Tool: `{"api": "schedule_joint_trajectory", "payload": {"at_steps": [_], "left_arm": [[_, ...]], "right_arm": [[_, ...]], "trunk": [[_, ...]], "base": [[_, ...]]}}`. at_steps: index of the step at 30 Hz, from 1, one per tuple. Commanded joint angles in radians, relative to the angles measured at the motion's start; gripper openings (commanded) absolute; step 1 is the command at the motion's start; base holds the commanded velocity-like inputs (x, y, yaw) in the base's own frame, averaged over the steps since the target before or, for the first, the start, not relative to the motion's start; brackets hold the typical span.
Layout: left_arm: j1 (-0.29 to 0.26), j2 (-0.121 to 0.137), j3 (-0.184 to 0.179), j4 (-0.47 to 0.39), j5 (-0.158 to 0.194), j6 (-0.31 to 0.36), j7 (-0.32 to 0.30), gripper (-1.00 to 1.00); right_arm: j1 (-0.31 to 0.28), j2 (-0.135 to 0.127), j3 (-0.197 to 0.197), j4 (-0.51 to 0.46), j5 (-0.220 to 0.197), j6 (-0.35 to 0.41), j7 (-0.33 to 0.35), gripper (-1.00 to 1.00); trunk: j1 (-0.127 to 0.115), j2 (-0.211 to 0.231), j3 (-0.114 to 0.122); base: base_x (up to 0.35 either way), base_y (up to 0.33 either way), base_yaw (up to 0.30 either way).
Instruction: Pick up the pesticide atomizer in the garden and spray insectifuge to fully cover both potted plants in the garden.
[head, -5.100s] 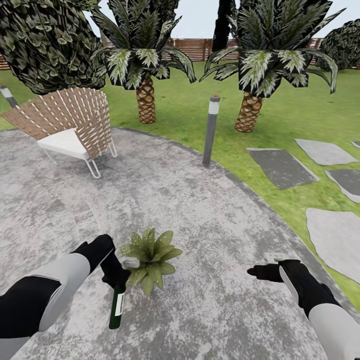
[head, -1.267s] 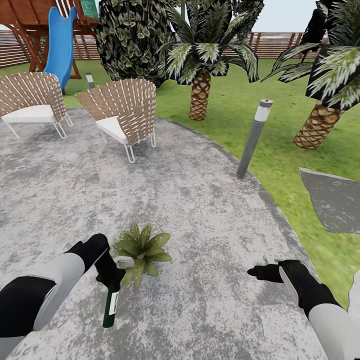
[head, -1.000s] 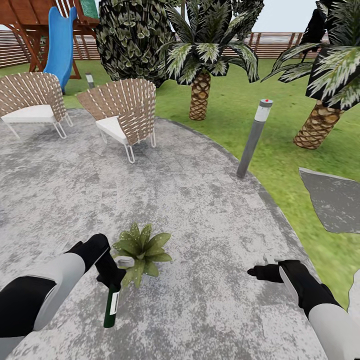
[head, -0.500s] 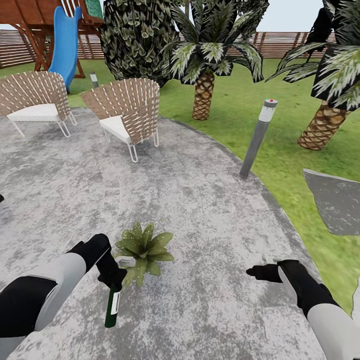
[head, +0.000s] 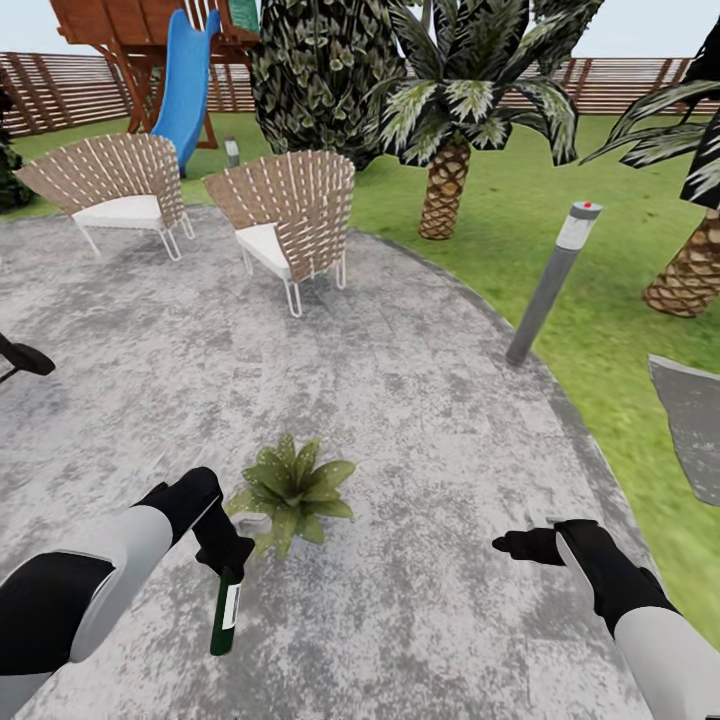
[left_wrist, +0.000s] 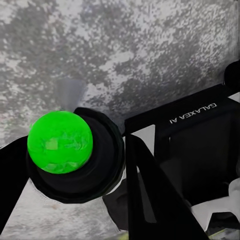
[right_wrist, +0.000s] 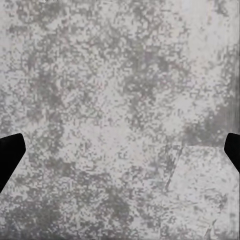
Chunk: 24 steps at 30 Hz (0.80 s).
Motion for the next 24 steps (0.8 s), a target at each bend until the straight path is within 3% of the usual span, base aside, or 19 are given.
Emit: {"api": "schedule_joint_trajectory", "payload": {"at_steps": [1, 9, 14, 19, 24], "left_arm": [[-0.001, 0.0, -0.008, -0.002, -0.001, 0.005, -0.008, -1.0], [-0.001, 0.0, -0.008, -0.001, -0.001, 0.005, -0.008, -1.0], [-0.001, 0.0, -0.009, -0.001, -0.001, 0.005, -0.008, -1.0], [-0.001, 0.0, -0.009, -0.001, -0.001, 0.005, -0.007, -1.0], [-0.001, 0.0, -0.01, -0.002, -0.001, 0.005, -0.008, -1.0]], "right_arm": [[0.0, 0.0, -0.002, -0.001, -0.001, 0.005, 0.003, 1.0], [0.0, 0.0, -0.002, -0.001, -0.001, 0.005, 0.003, 1.0], [0.0, 0.0, -0.002, -0.001, -0.002, 0.005, 0.003, 1.0], [0.0, 0.0, -0.002, -0.001, -0.002, 0.005, 0.003, 1.0], [0.0, 0.0, -0.002, -0.001, -0.002, 0.005, 0.003, 1.0]], "trunk": [[0.0, 0.0, -0.001], [0.0, 0.0, -0.006], [0.0, 0.0, -0.007], [0.0, 0.0, -0.007], [0.0, 0.0, -0.007]], "base": [[0.0, -0.333, 0.263], [0.018, -0.333, 0.261], [0.096, -0.304, 0.071], [0.015, -0.039, 0.008], [0.001, -0.002, 0.181]]}}
